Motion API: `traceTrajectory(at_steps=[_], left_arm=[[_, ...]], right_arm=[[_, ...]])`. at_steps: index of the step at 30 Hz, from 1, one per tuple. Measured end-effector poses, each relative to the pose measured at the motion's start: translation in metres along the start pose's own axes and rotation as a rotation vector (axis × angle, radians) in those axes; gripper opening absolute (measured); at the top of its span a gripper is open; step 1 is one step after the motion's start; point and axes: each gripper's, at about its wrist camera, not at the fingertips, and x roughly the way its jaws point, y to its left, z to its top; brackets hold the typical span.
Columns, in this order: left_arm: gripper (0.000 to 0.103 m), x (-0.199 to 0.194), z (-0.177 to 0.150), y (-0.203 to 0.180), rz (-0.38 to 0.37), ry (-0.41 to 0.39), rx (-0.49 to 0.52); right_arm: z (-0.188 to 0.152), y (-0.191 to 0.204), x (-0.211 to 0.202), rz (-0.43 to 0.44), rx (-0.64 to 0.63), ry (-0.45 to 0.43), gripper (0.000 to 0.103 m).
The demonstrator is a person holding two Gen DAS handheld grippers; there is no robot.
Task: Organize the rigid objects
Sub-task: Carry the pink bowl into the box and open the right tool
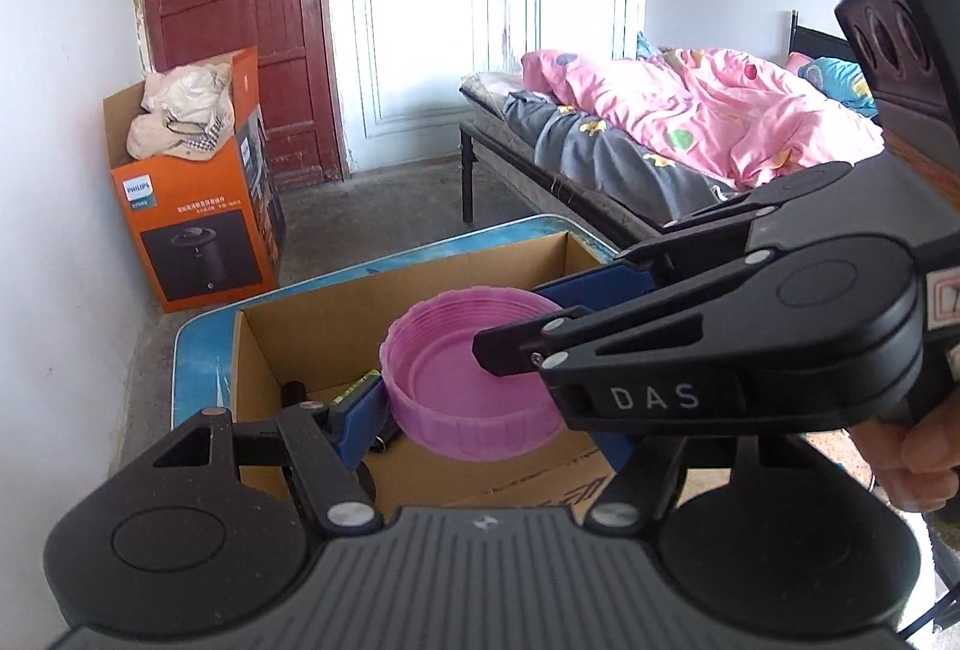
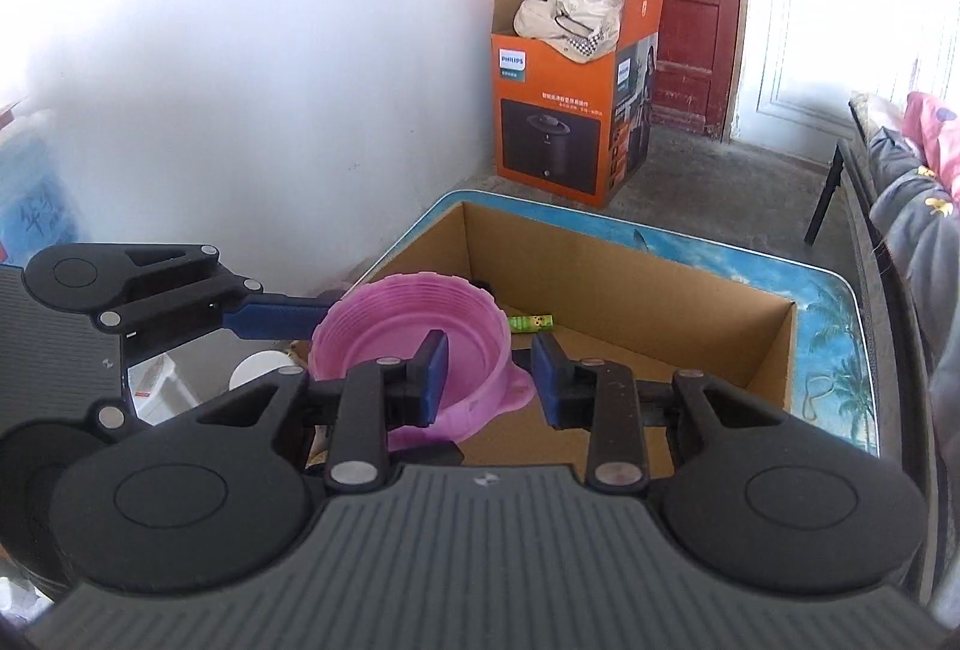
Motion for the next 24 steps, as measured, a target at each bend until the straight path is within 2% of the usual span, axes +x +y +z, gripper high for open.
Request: traceTrajectory(at_steps=[6, 14, 18, 21, 23, 24], left_arm=[[0.072, 0.076, 0.017, 0.034, -0.062, 0.215, -0.083], [0.072, 0.16, 0.003, 0.061, -0.09, 0.493, -0.151], [0.072, 0.179, -0.006, 0.067, -0.091, 0.583, -0.17], [0.072, 0.187, -0.011, 0.063, -0.066, 0.615, -0.166], [0.073, 0.19, -0.013, 0.062, -0.059, 0.627, -0.166], [0.075, 0.19, -0.014, 0.062, -0.058, 0.631, -0.171]], right_arm=[[0.02, -0.046, 0.073, 0.063, 0.102, 0.19, 0.032], [-0.003, -0.074, 0.16, 0.133, 0.217, 0.445, 0.033], [-0.014, -0.08, 0.184, 0.179, 0.251, 0.521, 0.033], [-0.017, -0.083, 0.193, 0.203, 0.274, 0.561, 0.034], [-0.017, -0.084, 0.196, 0.205, 0.277, 0.571, 0.041], [-0.017, -0.085, 0.198, 0.203, 0.276, 0.575, 0.048]])
